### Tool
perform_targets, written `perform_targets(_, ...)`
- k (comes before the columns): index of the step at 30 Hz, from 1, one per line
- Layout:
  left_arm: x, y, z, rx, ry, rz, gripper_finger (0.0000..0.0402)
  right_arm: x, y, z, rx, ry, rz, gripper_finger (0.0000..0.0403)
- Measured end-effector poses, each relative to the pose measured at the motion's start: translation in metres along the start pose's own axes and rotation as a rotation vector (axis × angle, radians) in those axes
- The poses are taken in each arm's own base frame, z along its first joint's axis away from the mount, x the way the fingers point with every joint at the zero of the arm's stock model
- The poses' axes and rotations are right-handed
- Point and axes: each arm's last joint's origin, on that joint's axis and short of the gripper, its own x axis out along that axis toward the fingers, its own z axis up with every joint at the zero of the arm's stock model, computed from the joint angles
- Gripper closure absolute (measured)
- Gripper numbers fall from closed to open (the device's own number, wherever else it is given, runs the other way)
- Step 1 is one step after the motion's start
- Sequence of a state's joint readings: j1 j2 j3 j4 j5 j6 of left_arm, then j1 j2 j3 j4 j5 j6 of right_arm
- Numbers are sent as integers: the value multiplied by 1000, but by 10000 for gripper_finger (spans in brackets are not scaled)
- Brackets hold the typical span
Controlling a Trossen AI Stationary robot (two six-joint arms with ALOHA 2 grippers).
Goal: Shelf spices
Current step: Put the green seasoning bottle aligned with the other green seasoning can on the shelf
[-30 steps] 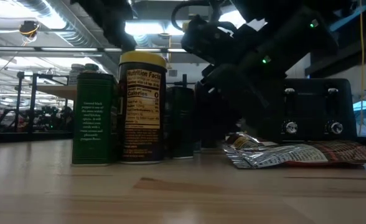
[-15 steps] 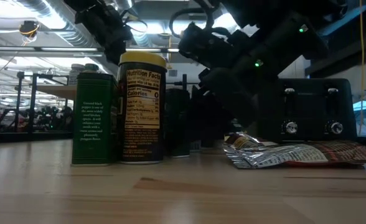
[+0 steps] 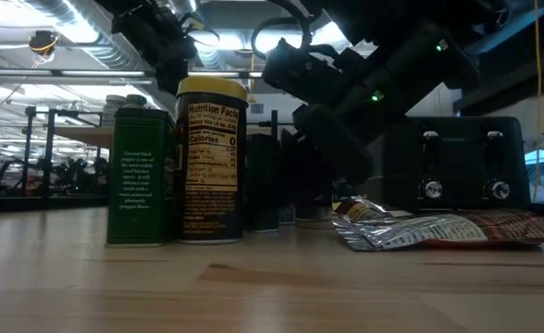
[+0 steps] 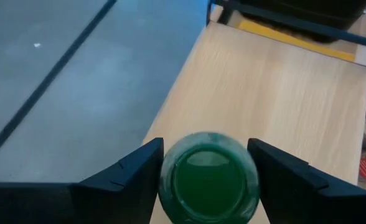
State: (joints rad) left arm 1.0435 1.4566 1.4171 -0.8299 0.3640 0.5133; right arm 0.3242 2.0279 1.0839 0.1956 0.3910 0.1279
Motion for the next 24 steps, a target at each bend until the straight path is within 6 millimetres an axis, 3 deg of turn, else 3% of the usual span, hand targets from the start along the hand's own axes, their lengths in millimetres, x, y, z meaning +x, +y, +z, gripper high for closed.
perform_targets(8,-55,-3,33,22,-157,173,176,-28,-10,17,-61,177,-67,94)
perform_targets(14,-91,-36,46,62,-301,111,176,-59,-20,42,-78,178,-67,94)
perform_targets(19,-99,-74,44,104,-328,6,176,-91,-31,62,-85,122,-63,94)
perform_targets(24,-92,-96,27,120,-284,3,176,-113,-40,73,-123,71,-125,94)
